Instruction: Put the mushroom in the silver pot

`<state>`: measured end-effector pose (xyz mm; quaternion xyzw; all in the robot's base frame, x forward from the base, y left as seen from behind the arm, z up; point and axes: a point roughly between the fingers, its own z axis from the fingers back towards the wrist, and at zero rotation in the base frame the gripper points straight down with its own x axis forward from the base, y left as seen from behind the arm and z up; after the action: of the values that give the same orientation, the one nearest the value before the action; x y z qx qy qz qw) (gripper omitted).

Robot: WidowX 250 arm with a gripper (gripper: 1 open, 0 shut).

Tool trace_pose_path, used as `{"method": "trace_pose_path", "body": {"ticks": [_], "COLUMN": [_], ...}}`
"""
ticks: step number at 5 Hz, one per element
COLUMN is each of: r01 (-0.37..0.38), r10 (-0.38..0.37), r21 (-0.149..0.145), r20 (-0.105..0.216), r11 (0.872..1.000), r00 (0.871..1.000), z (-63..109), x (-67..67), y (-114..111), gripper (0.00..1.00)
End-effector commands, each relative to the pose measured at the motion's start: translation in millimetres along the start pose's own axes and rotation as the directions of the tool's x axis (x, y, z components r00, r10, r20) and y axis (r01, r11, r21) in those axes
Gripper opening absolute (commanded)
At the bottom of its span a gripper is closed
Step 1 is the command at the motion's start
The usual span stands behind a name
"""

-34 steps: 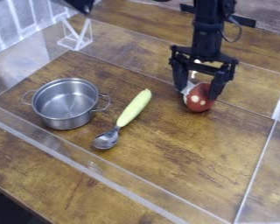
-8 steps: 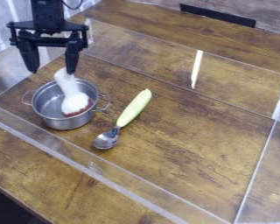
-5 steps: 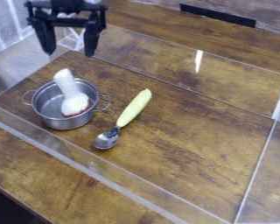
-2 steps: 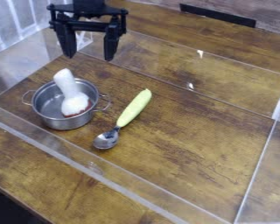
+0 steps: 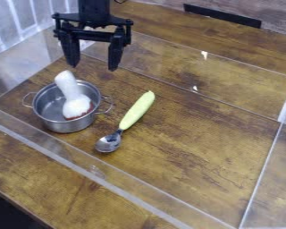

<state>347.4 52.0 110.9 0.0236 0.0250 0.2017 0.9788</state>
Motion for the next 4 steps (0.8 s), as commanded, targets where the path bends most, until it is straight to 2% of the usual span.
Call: {"method": "trace_pose_path", "body": {"ticks": [1,4], "r01": [0.015,-0.005], "r10": [-0.015,0.004], "r21": [-0.003,0.023], "r20": [0.049,0.017], "r11": [1.000,1.000], "r00": [0.999,1.000], "z": [15.6,0.0], "x": [0.8,2.8], "y": [-7.5,-6.3], "gripper": [1.00,1.00]}}
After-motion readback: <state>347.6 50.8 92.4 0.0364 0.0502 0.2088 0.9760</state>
